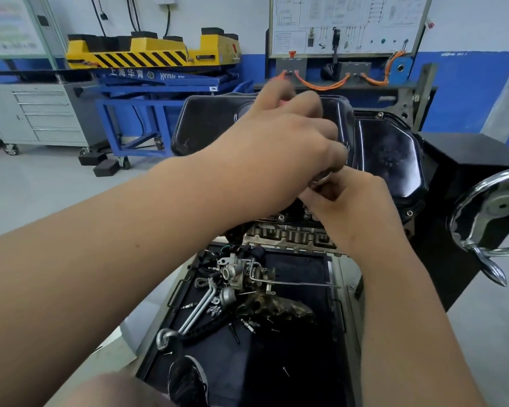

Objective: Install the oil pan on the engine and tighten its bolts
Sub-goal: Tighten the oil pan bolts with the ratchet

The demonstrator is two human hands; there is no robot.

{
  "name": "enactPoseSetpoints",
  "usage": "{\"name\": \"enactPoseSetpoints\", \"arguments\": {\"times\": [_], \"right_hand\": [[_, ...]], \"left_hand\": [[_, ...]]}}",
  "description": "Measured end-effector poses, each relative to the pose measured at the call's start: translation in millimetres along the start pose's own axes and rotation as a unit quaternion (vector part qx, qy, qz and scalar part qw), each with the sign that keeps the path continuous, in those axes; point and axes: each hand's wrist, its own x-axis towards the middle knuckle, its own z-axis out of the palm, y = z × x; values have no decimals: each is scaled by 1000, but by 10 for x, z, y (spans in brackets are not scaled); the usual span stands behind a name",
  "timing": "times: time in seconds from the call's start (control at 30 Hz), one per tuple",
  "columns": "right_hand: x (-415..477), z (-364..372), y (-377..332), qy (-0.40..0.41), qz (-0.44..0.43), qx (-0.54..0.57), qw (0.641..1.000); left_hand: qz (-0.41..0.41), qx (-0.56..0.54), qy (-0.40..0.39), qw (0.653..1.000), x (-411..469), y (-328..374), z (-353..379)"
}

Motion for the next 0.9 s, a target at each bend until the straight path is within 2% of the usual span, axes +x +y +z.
{"name": "enactPoseSetpoints", "arguments": {"times": [0.17, 0.27, 0.43, 0.5, 0.6, 0.67, 0.83, 0.9], "right_hand": [[20, -136, 4, -60, -8, -34, 998], [15, -143, 13, -47, -21, -18, 999], [-21, -63, 38, 2, -24, 13, 1000], [-38, -27, 31, 6, -23, 9, 1000], [-38, -28, 24, 2, -16, 0, 1000], [-34, -42, 46, -15, -16, -3, 1000], [-48, -60, 64, -3, -13, -9, 1000], [-51, -73, 58, 11, -10, -8, 1000]], "left_hand": [[69, 21, 27, 997, -35, 6, 9], [31, 61, 38, 997, -18, 16, 21], [-78, 59, -57, 994, 48, 36, -43], [-93, 48, -62, 993, 58, 100, -22], [-44, 13, -17, 999, 43, 126, -10], [-11, 37, -4, 999, 19, 74, -8], [13, 48, -8, 999, 30, 45, -46], [-12, 57, -25, 998, 66, 42, -65]]}}
